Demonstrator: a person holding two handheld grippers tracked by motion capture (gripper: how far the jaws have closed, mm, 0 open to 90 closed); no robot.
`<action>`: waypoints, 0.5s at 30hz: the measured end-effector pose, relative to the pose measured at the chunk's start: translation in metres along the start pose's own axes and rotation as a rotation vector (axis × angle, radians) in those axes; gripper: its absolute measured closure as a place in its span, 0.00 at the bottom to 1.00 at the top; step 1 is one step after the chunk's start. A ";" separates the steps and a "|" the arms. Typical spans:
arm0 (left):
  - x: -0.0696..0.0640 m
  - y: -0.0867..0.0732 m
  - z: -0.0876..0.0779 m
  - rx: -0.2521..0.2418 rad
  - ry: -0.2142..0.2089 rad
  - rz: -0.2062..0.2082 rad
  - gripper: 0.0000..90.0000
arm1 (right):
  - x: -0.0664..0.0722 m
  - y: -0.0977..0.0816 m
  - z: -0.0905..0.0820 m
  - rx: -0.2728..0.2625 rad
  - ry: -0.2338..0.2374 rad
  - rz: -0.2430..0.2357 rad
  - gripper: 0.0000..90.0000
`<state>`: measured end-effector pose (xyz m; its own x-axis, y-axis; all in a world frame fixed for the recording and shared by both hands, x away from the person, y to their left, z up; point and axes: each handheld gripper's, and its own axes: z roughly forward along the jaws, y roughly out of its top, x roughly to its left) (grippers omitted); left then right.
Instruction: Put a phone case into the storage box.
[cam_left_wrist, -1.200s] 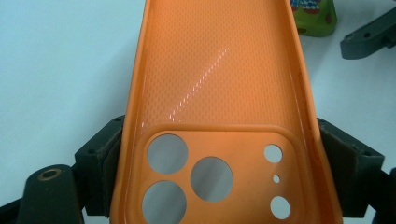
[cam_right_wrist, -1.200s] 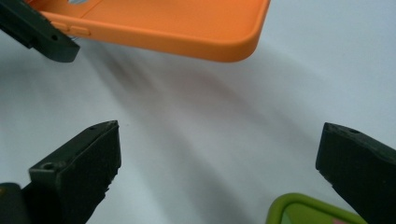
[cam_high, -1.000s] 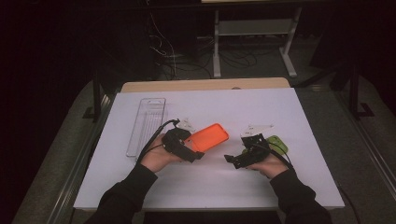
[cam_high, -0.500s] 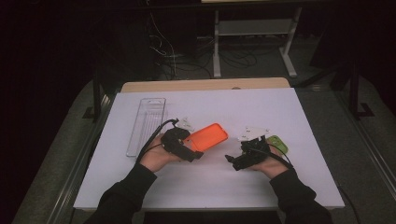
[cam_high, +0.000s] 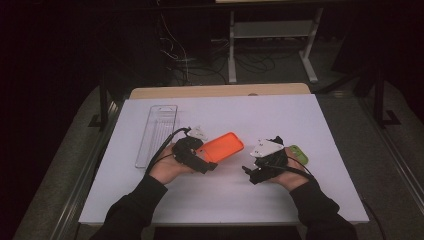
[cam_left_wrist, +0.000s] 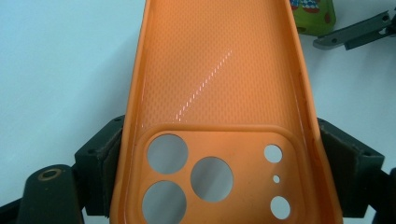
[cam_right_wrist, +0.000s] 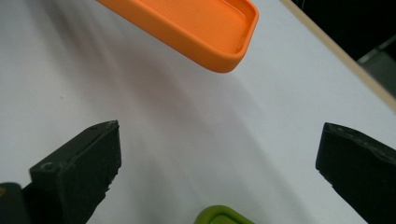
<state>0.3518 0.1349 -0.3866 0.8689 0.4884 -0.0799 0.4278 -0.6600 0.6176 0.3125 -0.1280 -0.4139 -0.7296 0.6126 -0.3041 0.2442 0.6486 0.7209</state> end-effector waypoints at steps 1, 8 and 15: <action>0.000 0.000 0.000 0.002 0.000 0.002 0.18 | 0.001 0.000 0.000 0.001 -0.011 -0.014 0.00; -0.002 0.000 0.001 -0.002 -0.004 -0.006 0.18 | 0.005 0.001 -0.001 -0.003 -0.057 -0.107 0.00; -0.002 0.000 0.002 0.000 -0.003 0.004 0.18 | 0.009 0.002 -0.001 -0.004 -0.113 -0.210 0.00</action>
<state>0.3511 0.1330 -0.3874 0.8712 0.4844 -0.0796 0.4246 -0.6621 0.6175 0.3053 -0.1215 -0.4144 -0.6881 0.5110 -0.5151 0.0916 0.7654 0.6370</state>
